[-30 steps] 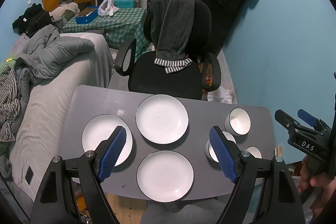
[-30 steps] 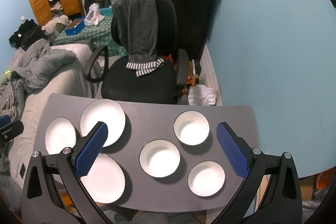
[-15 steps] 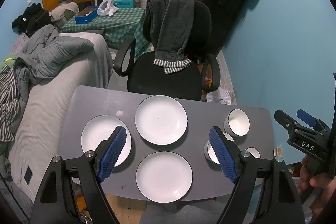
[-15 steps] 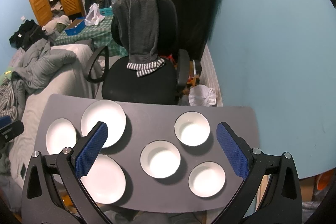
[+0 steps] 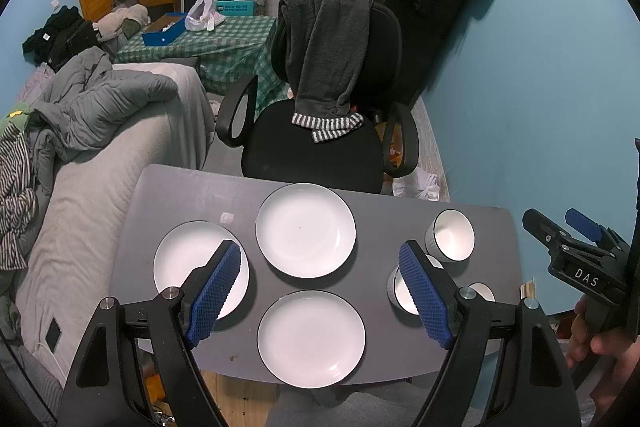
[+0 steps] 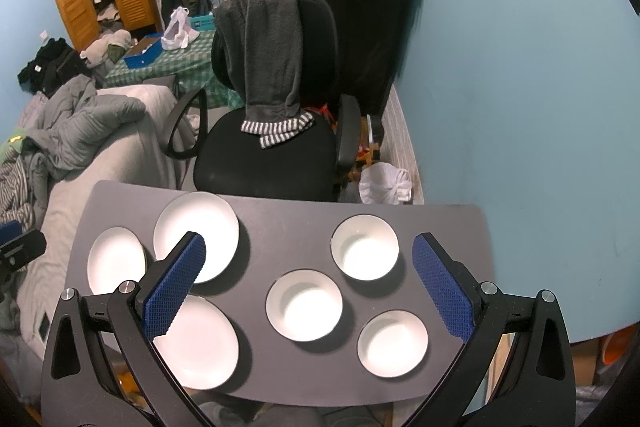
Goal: Organize plates and bowls
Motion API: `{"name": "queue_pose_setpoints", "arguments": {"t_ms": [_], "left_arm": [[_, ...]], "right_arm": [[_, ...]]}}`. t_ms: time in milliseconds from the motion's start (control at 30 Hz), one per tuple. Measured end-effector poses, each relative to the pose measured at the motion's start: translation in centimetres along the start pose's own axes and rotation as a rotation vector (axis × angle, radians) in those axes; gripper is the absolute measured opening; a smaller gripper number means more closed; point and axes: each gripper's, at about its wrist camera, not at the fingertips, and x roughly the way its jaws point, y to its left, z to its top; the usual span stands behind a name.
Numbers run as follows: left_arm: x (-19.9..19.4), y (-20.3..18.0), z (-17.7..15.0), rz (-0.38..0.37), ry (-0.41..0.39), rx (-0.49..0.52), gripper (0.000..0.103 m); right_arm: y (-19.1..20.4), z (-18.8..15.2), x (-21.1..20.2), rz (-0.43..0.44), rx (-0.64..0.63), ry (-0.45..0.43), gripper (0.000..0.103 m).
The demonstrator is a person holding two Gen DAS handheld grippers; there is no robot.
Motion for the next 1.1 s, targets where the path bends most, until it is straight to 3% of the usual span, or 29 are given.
{"name": "queue_pose_setpoints", "arguments": {"t_ms": [700,900,1100], "left_arm": [[0.4,0.5,0.0,0.011,-0.002,-0.019,0.083],[0.6,1.0,-0.5,0.03,-0.003,-0.024,0.083],[1.0,2.2,-1.3,0.066,0.002,-0.035,0.083]], "right_arm": [[0.7,0.3,0.0,-0.001,-0.007,0.004,0.101],[1.0,-0.2,0.2,0.051,0.002,0.009,0.101],[2.3,-0.4,1.1,0.078,-0.079,0.004,0.101]]}}
